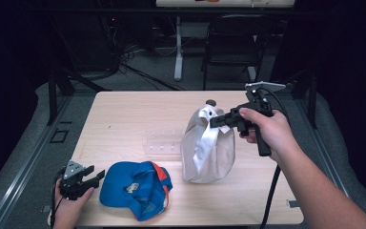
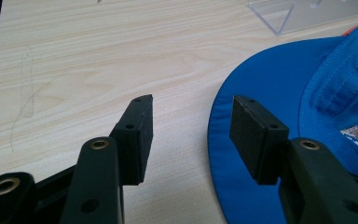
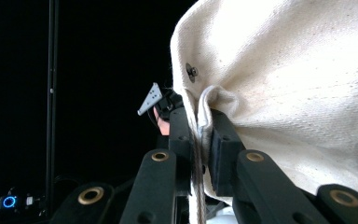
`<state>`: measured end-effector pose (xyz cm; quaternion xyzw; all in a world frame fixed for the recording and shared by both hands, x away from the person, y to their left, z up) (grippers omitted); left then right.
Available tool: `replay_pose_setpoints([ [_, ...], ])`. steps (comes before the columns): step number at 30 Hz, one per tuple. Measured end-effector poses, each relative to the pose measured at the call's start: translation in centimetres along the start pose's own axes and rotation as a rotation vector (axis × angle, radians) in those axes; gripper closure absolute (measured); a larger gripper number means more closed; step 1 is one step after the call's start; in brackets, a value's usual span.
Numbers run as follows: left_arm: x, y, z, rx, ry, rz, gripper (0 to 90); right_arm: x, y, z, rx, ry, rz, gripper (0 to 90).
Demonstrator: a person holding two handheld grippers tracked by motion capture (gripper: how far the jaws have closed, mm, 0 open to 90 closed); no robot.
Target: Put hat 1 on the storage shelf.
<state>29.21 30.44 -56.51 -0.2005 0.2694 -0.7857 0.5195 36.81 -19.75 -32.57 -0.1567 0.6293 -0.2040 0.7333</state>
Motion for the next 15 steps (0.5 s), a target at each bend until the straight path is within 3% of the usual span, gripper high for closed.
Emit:
replay_pose_setpoints([
  [15,-0.2,0.0,0.0,-0.013,0.002,-0.009,49.6,-3.0,2.3,3.6,0.033,-0.012,0.005,82.0],
])
Point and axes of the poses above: each handheld gripper's, and its own axes: y roughly forward along the jaws, z roughly out of its top, x roughly to its right, the point moved 1 cm from there along y, roughly forward along the jaws, and after that the axes turned 1 degree about -x, right-handed, at the moved point
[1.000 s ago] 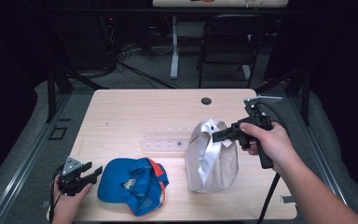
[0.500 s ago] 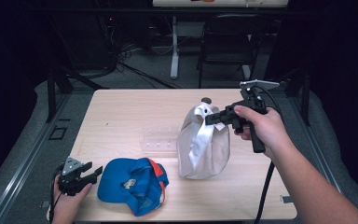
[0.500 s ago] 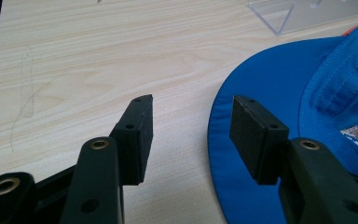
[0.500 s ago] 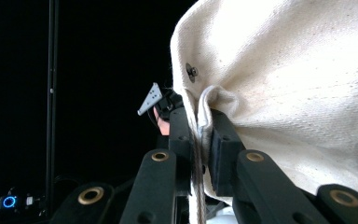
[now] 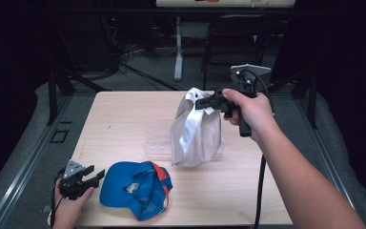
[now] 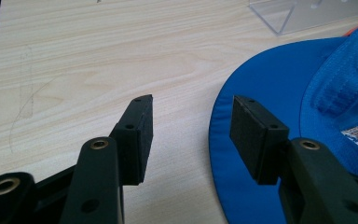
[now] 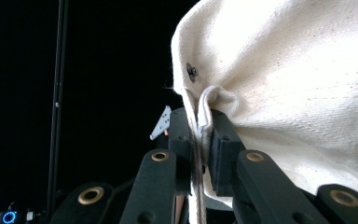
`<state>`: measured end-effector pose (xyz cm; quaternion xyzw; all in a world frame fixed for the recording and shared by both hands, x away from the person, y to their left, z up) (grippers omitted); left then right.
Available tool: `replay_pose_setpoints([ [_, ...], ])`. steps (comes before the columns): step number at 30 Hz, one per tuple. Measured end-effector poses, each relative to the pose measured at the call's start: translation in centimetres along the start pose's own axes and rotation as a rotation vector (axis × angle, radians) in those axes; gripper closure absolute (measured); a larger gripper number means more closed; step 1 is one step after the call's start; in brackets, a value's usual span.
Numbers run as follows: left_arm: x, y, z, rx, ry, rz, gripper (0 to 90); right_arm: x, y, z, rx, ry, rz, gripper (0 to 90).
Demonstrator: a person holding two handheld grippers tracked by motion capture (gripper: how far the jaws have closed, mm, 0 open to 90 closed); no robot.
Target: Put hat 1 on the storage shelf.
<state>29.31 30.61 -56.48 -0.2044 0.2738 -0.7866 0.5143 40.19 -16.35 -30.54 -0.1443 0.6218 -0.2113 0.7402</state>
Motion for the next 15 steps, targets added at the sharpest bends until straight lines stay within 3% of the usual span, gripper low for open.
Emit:
replay_pose_setpoints([
  [15,0.1,0.1,0.1,0.01,0.003,-0.002,49.3,-0.7,3.4,2.7,0.03,0.021,-0.005,82.0],
])
Point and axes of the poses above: each handheld gripper's, and its own axes: y roughly forward along the jaws, z roughly out of its top, x roughly to its right, the point moved 1 cm from there along y, roughly forward along the jaws, and after that the axes turned 1 degree about -x, right-handed, at the moved point
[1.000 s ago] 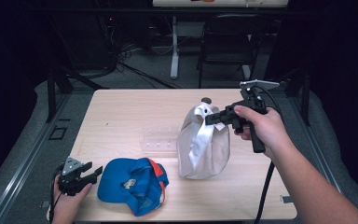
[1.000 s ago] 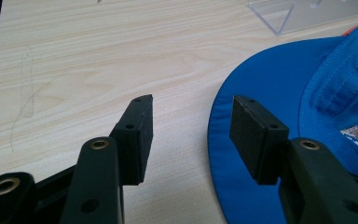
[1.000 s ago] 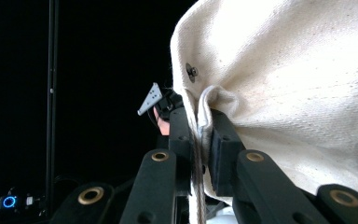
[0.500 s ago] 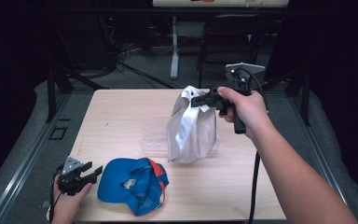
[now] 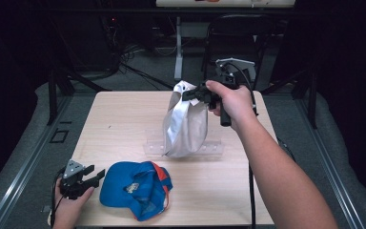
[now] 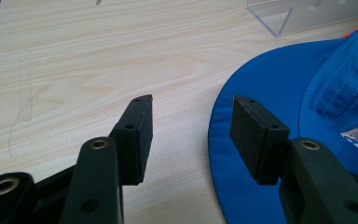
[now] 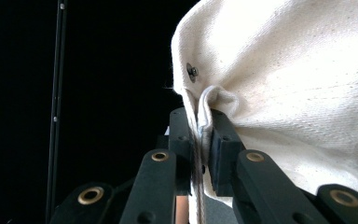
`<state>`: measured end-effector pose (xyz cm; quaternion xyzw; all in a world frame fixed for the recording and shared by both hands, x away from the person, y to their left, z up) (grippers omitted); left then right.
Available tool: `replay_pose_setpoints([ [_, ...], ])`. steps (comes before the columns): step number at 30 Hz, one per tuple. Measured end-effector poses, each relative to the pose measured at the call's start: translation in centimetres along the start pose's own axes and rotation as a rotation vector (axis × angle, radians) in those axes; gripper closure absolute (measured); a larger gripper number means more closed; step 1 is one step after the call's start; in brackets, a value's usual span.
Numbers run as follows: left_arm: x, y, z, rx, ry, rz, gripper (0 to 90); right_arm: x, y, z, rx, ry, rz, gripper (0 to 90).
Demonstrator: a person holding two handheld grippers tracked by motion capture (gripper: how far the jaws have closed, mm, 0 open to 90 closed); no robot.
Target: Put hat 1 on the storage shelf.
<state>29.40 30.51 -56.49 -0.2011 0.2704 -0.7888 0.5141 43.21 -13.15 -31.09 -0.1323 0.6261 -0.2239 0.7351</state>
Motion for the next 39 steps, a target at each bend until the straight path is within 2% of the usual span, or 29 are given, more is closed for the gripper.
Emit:
replay_pose_setpoints([
  [8,0.3,0.0,0.3,0.008,0.007,0.0,49.3,0.1,1.2,1.2,0.019,0.016,-0.006,82.0],
  [12,1.0,-0.1,0.9,0.02,0.022,-0.021,50.2,0.2,1.6,1.8,0.033,0.02,-0.009,82.0],
  [17,2.8,-0.6,2.6,0.046,0.073,-0.06,51.0,0.4,2.3,2.2,0.032,0.019,-0.02,82.0],
  [20,4.1,-0.7,3.8,0.06,0.121,-0.087,51.5,0.4,2.7,2.5,0.033,0.022,-0.016,82.0],
  [22,5.1,-0.5,4.9,0.064,0.154,-0.111,51.7,0.4,2.9,2.6,0.036,0.019,-0.018,81.9],
  [26,7.0,0.3,6.6,0.083,0.194,-0.148,52.8,0.4,3.4,2.7,0.051,0.025,-0.016,81.9],
  [34,10.9,2.1,9.1,0.089,0.261,-0.197,55.4,-0.1,4.5,3.0,0.055,0.014,0.004,81.9],
  [39,12.8,3.1,10.3,0.089,0.265,-0.236,61.4,-0.5,5.0,2.9,0.048,0.002,0.006,81.9],
])
Point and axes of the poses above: each handheld gripper's, and its own axes: y roughly forward along the jaws, z roughly out of its top, x roughly to its right, the point moved 1 cm from there along y, roughly forward along the jaws, and after that the axes turned 1 degree about -x, right-handed, at the moved point
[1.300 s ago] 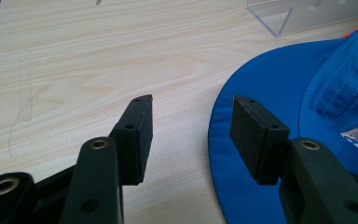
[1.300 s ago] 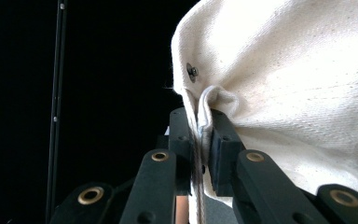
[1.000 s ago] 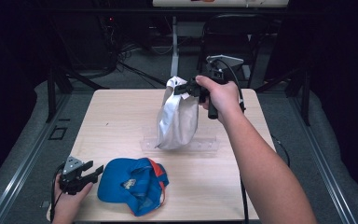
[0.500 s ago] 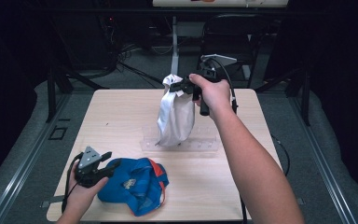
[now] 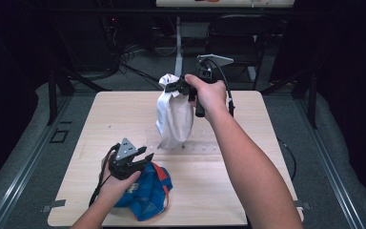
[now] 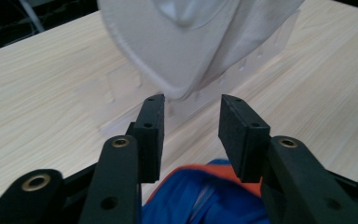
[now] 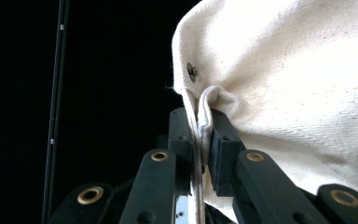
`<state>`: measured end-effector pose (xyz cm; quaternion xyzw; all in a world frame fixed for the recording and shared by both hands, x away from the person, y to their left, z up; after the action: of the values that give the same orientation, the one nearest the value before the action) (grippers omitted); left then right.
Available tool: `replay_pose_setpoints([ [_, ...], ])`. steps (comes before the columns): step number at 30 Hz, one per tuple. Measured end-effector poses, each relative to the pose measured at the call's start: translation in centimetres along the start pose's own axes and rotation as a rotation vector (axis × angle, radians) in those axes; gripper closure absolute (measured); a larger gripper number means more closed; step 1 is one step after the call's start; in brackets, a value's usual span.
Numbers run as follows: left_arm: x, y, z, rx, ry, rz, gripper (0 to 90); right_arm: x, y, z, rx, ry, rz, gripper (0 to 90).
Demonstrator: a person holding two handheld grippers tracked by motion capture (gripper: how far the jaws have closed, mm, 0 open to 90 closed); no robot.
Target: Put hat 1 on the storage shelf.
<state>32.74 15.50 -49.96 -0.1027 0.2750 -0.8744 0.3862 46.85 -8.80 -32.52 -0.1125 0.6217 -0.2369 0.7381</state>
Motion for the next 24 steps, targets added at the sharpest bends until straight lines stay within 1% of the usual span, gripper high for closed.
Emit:
replay_pose_setpoints([
  [1,0.2,0.2,0.3,-0.004,0.003,-0.007,62.4,0.0,0.0,0.0,-0.006,-0.005,-0.001,81.8],
  [2,0.4,0.4,0.4,-0.005,0.004,-0.013,63.3,-0.2,0.1,0.0,0.0,-0.003,-0.002,81.9],
  [4,0.9,0.9,0.9,-0.005,0.013,-0.015,65.5,-0.2,0.1,0.0,-0.001,-0.007,-0.005,81.9],
  [9,1.1,1.8,1.3,-0.018,0.023,0.018,70.9,-0.3,0.2,-0.2,-0.001,-0.008,-0.005,81.9],
  [12,1.0,2.2,1.4,-0.03,0.029,0.034,77.3,-0.3,0.2,-0.3,0.0,-0.01,-0.006,81.8],
  [18,0.7,2.4,1.2,-0.034,0.021,0.036,84.7,-0.2,0.3,-0.4,0.002,-0.008,-0.006,81.8],
  [21,0.4,2.4,0.9,-0.027,0.007,0.022,85.0,-0.1,0.3,-0.4,-0.005,-0.012,-0.005,81.8],
  [24,0.3,2.5,0.7,-0.018,-0.008,0.018,85.1,-0.1,0.4,-0.5,-0.004,-0.008,0.0,81.9],
])
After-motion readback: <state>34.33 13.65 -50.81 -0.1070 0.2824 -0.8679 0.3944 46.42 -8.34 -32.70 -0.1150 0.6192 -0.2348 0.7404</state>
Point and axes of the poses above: each handheld gripper's, and its own axes: y roughly forward along the jaws, z roughly out of its top, x roughly to its right, the point moved 1 cm from there along y, roughly forward along the jaws, and after that the axes turned 1 degree about -x, right-handed, at the moved point
